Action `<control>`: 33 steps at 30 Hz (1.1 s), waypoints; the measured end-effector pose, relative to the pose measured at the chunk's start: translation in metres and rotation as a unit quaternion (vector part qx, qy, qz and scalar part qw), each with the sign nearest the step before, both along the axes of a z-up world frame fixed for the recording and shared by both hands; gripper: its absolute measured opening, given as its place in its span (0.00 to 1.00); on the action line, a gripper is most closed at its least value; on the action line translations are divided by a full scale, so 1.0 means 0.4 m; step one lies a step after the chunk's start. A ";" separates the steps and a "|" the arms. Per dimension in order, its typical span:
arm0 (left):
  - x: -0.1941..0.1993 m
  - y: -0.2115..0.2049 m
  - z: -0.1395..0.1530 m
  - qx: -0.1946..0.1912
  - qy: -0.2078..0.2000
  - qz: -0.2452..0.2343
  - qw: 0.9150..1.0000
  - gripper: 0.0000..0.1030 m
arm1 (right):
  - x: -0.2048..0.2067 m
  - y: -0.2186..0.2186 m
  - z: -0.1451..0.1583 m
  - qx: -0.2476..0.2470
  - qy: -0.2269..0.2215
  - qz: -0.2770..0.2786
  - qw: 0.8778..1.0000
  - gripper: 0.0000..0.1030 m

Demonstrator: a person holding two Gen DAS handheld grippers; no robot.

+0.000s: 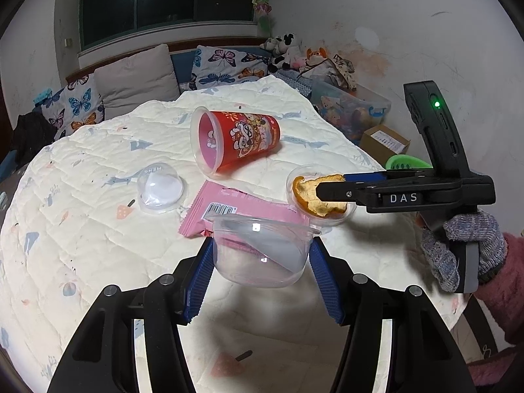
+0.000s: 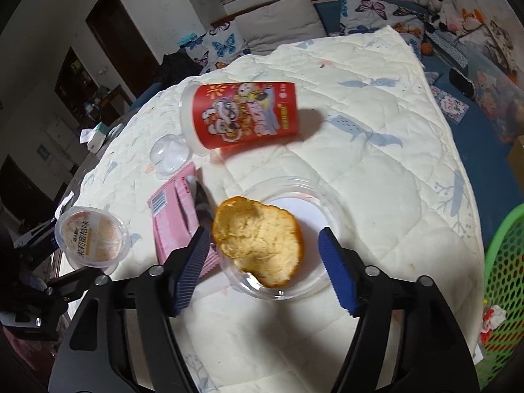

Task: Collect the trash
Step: 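Grasp the bread slice with the right gripper while left gripper holds container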

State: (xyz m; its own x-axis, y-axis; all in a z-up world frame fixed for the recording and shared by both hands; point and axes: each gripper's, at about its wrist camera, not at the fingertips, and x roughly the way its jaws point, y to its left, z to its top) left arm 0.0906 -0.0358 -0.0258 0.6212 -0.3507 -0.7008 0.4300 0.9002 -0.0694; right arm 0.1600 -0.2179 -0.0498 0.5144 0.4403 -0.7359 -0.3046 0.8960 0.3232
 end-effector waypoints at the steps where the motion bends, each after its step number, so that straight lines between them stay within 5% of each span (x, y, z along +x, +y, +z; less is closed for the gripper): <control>1: 0.001 0.002 -0.001 -0.001 0.001 0.001 1.000 0.55 | 0.000 0.011 -0.002 -0.002 0.000 0.002 1.000 0.70; 11: 0.000 0.031 -0.009 -0.013 0.008 0.008 1.000 0.55 | 0.028 0.065 -0.035 -0.029 0.006 -0.016 0.999 0.71; 15: 0.003 0.037 -0.018 -0.017 0.013 0.010 1.000 0.55 | 0.029 0.054 -0.037 -0.027 0.003 -0.026 0.999 0.60; 23: 0.004 0.038 -0.016 -0.024 0.013 0.010 1.000 0.55 | 0.024 0.046 -0.031 -0.021 -0.001 -0.026 0.999 0.56; 33: 0.004 0.039 -0.019 -0.027 0.016 0.012 0.999 0.55 | 0.021 0.078 -0.037 -0.042 -0.005 -0.030 0.999 0.70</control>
State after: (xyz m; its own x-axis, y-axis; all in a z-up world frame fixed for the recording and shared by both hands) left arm 0.0922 -0.0201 -0.0335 0.6072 -0.3750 -0.7005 0.4057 0.9043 -0.1324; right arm 0.1683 -0.1866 -0.0647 0.5454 0.3441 -0.7643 -0.2513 0.9370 0.2426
